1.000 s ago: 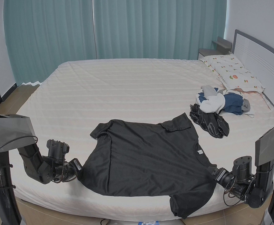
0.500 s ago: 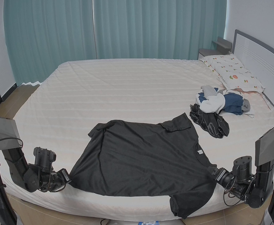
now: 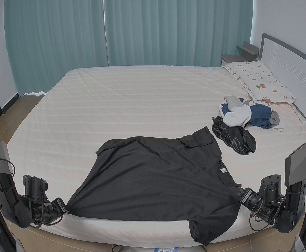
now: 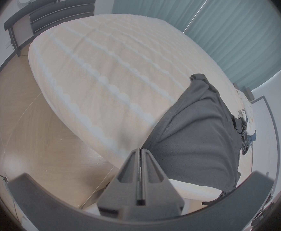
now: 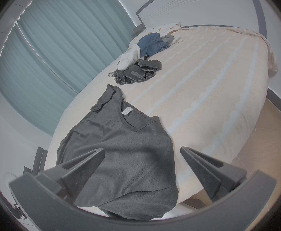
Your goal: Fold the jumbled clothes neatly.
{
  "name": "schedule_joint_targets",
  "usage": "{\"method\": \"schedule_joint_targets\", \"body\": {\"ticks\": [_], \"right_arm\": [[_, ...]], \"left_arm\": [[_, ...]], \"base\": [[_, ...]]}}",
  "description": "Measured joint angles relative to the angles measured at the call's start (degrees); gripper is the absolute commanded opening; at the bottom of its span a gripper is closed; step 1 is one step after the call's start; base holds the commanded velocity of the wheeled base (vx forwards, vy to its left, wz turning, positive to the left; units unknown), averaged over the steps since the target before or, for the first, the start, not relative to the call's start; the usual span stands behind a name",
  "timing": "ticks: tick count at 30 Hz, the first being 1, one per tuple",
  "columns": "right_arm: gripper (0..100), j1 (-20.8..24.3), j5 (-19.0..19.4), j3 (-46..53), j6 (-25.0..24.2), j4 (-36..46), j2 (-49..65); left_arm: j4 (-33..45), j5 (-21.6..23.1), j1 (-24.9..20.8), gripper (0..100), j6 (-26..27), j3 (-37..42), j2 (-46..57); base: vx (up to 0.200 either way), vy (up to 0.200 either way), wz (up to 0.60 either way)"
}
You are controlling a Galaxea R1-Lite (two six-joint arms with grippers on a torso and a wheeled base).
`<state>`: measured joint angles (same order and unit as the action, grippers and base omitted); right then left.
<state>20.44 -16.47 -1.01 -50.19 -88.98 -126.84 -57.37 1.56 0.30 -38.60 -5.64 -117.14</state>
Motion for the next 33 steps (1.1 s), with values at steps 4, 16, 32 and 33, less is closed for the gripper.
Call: {"method": "schedule_joint_targets", "body": {"ticks": [4,16,32,33], "right_arm": [[100,0.0,-0.1,0.0,0.0,0.0,0.0],[100,-2.0,3.0,0.0,0.6,0.0,-4.6],[0,-12.2,14.9,-6.8,2.5,0.0,-8.7],[0,-12.1,15.1,-7.3,2.9,0.0,-9.1]], "left_arm": [[-4.3,0.9,0.1,100,0.1,2.8,-1.4],[-11.5,2.9,0.4,100,-0.5,4.5,-4.9],[-12.8,7.8,0.5,100,-9.1,-2.2,-6.1],[-12.9,7.8,0.6,100,-9.1,-2.3,-6.3]], "base": [[0.000,0.000,0.00],[0.000,0.000,0.00],[0.000,0.000,0.00],[0.000,0.000,0.00]]}}
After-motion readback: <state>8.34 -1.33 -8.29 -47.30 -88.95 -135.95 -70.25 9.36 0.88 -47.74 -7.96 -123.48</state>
